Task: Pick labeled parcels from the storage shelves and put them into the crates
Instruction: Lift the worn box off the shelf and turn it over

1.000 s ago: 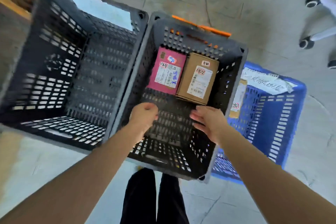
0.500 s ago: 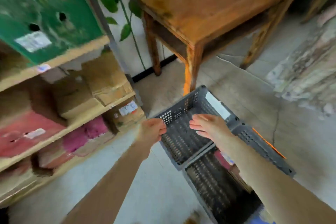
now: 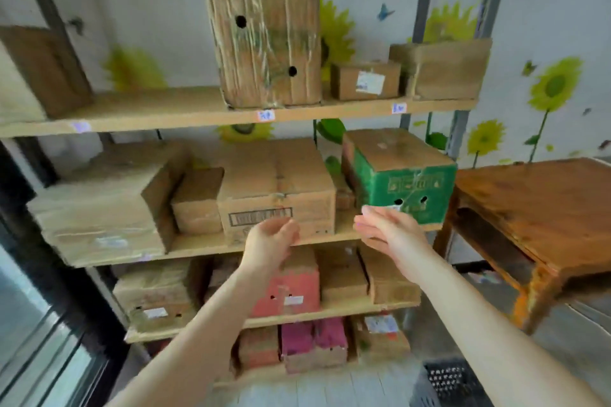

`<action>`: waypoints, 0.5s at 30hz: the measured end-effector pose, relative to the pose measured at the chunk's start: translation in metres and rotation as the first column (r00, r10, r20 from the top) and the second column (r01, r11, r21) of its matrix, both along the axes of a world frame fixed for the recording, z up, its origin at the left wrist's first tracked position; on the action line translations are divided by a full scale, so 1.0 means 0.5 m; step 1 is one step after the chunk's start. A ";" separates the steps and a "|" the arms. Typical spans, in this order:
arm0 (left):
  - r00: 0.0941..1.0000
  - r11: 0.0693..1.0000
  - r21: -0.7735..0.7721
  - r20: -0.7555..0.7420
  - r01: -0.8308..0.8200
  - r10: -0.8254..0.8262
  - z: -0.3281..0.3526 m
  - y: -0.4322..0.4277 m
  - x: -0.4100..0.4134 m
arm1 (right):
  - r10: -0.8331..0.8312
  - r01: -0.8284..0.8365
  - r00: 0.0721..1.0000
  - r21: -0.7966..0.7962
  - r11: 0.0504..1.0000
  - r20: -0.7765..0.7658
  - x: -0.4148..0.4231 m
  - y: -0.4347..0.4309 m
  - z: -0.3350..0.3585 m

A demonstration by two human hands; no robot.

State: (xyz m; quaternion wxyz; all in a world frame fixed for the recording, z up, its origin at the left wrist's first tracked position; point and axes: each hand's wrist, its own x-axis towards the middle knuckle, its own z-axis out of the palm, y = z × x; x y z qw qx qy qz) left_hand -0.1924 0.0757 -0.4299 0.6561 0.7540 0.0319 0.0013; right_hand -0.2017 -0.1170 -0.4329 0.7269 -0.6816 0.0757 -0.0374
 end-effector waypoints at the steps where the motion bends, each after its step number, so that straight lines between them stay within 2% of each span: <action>1: 0.999 1.000 -0.003 0.027 -0.017 0.017 0.025 0.040 0.003 | 0.014 -0.013 0.999 -0.016 1.000 0.033 0.004 0.035 0.026; 7: 0.981 0.995 -0.002 0.163 -0.104 0.103 0.143 0.182 0.046 | 0.060 -0.035 0.980 -0.133 0.990 0.189 0.045 0.156 0.147; 15: 0.952 0.992 -0.041 0.281 -0.116 0.123 0.271 0.209 0.170 | 0.044 0.049 0.938 -0.260 0.964 0.343 0.190 0.167 0.288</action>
